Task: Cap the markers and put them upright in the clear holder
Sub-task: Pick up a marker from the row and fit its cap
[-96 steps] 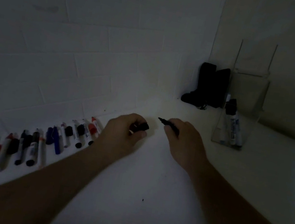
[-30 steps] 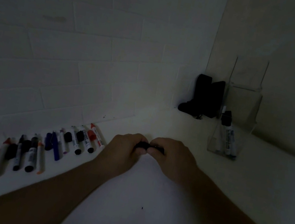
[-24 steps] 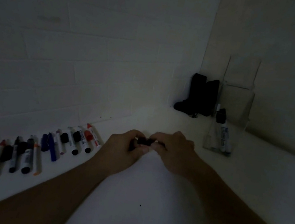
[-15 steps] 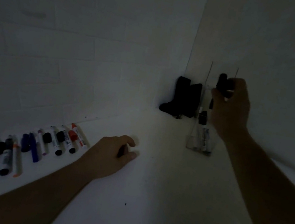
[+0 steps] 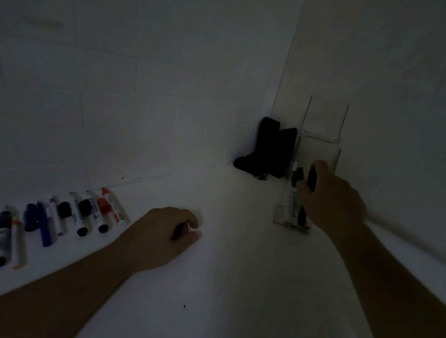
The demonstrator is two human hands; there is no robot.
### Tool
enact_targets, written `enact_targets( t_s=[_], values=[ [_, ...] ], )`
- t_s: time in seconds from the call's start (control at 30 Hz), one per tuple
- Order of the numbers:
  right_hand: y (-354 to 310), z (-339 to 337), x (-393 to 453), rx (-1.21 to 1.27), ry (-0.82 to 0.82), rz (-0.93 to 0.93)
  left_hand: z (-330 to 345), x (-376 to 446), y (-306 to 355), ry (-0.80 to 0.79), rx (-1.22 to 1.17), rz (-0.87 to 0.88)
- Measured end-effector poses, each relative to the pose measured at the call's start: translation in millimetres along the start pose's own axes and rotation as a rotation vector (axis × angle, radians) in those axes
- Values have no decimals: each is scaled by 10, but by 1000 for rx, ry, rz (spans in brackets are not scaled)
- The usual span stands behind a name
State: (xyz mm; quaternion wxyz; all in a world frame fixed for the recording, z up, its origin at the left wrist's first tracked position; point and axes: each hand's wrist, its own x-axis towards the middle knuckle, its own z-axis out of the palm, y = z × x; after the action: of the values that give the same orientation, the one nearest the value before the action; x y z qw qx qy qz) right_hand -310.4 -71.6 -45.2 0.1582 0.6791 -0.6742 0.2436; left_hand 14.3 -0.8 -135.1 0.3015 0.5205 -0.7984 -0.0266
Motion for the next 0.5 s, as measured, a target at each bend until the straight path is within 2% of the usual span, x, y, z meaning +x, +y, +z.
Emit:
enact_targets(
  t_s=[0.1,0.2,0.3,0.5],
  values=[
    [38,140,1,-21,-24,-53,3,-7,2,-5,3,10],
    [-59,220,-40,167,-45,-84,8,-6,1,-1,6,23],
    [-332,276,-87,329,-37,-175,11,-1,-2,-3,-1,11],
    [-1121,427,-156,443,26,-408,6,-13,-11,6,-11,15]
  ],
)
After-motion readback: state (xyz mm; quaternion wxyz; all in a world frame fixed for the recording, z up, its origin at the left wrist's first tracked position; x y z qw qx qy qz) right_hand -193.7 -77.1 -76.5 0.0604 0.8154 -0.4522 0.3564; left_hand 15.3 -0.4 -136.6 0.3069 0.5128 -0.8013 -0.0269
